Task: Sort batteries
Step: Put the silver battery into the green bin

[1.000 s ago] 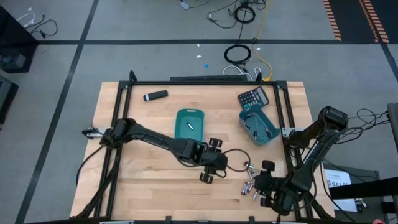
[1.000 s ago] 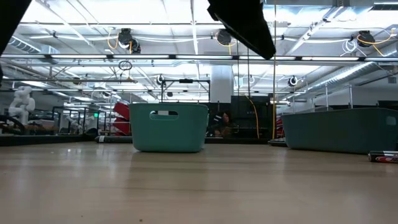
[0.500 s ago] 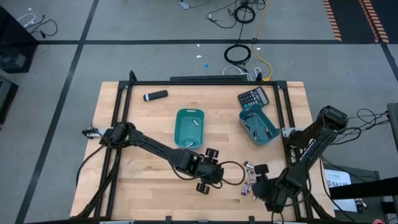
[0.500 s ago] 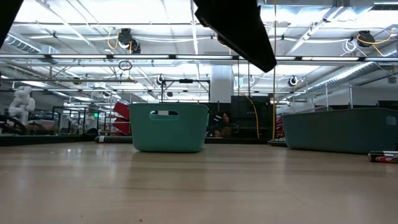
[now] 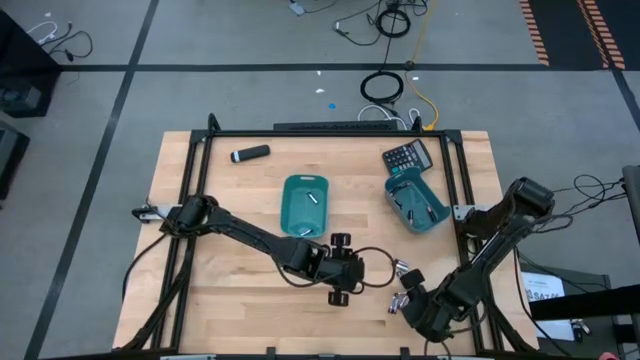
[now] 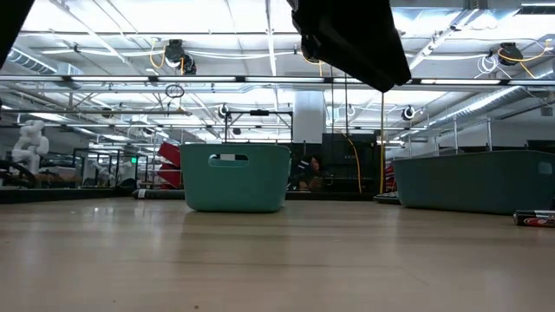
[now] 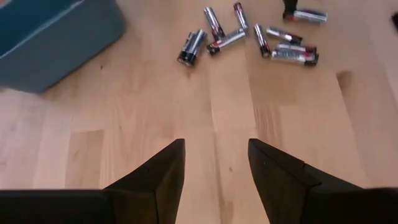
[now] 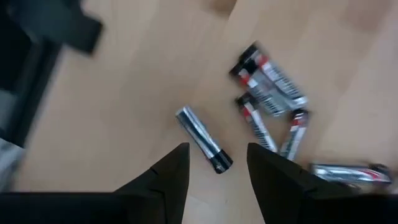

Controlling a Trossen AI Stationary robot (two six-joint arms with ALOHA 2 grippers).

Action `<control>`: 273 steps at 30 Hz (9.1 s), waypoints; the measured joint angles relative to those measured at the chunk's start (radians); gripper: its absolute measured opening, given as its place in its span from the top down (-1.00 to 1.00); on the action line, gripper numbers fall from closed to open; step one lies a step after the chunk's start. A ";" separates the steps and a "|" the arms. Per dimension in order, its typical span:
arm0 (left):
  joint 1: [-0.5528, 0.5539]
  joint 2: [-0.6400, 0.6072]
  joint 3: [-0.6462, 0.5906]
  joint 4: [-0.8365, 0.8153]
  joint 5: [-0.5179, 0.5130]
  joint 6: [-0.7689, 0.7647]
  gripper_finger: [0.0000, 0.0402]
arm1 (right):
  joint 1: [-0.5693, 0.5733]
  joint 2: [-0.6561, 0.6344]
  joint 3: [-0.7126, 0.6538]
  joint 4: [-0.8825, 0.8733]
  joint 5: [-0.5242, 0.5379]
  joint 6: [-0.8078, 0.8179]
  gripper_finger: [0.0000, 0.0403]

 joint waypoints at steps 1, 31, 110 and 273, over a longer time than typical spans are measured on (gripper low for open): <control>-0.002 0.000 0.000 0.005 -0.007 -0.017 0.07 | 0.000 0.024 0.000 0.000 -0.017 -0.013 0.25; -0.025 0.000 0.000 0.002 -0.139 -0.435 0.07 | -0.002 0.143 0.002 0.000 -0.085 0.060 0.88; -0.080 -0.791 -0.603 -0.157 -0.570 -0.172 0.07 | -0.996 0.158 0.254 0.665 -0.082 -0.508 -0.02; 0.056 -0.526 -0.603 0.184 -0.302 -0.539 0.07 | -0.136 -0.015 -0.074 -0.167 0.330 0.151 0.99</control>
